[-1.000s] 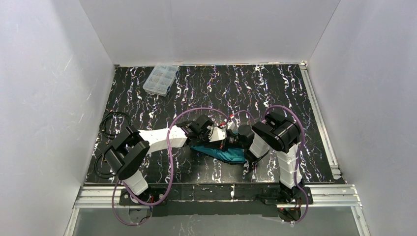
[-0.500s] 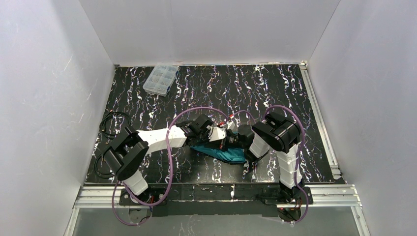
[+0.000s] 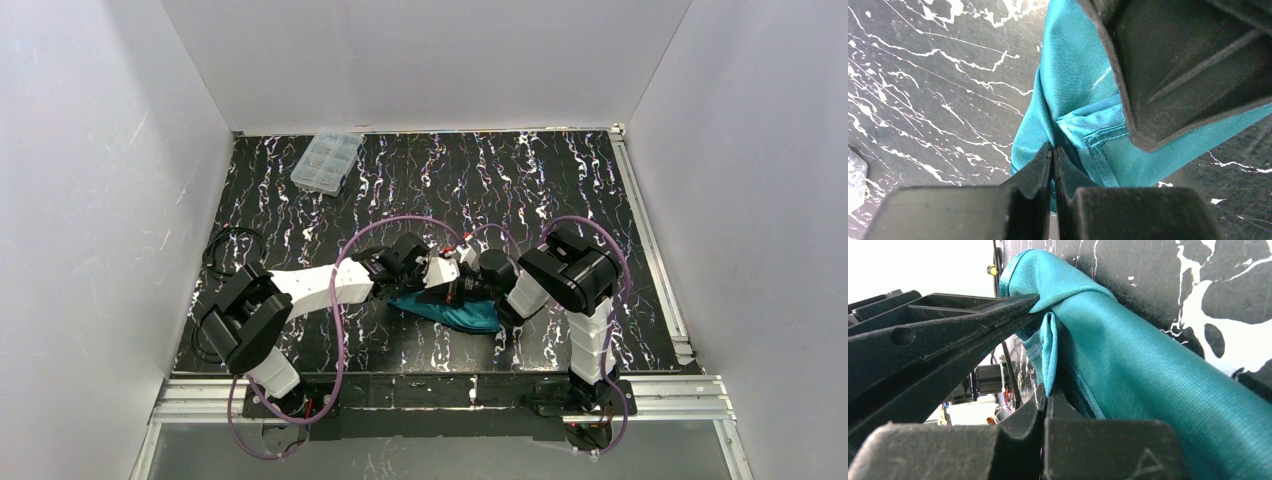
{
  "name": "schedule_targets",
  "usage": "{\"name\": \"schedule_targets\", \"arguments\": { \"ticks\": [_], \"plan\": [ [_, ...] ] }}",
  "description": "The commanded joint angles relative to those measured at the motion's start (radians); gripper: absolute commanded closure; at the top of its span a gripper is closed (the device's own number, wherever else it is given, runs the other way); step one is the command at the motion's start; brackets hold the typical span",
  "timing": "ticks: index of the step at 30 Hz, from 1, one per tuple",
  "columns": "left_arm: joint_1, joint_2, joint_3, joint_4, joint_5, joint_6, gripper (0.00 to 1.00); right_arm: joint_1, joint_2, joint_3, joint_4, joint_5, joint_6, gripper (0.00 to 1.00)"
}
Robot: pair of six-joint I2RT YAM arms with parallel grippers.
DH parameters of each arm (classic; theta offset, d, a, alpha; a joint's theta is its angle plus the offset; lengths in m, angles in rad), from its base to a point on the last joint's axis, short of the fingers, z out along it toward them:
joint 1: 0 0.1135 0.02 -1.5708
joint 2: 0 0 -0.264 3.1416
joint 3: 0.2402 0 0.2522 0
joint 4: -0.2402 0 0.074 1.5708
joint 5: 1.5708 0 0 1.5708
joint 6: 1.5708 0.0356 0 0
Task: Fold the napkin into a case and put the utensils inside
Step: Stuff the top corner of the smaller-rectangle-folded napkin into the folded napkin.
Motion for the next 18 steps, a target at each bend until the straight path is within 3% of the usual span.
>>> {"name": "schedule_targets", "arguments": {
  "ticks": [1, 9, 18],
  "plan": [
    [0.003, -0.058, -0.026, 0.008, 0.030, -0.013, 1.00, 0.002, -0.010, 0.015, -0.154, -0.010, -0.046, 0.99],
    [0.005, -0.069, -0.039, 0.028, 0.035, -0.016, 1.00, 0.003, -0.063, 0.099, -0.362, -0.016, -0.121, 0.99],
    [0.005, -0.080, -0.055, 0.038, 0.036, -0.013, 1.00, 0.003, -0.106, 0.146, -0.431, -0.035, -0.130, 0.99]
  ]
}}
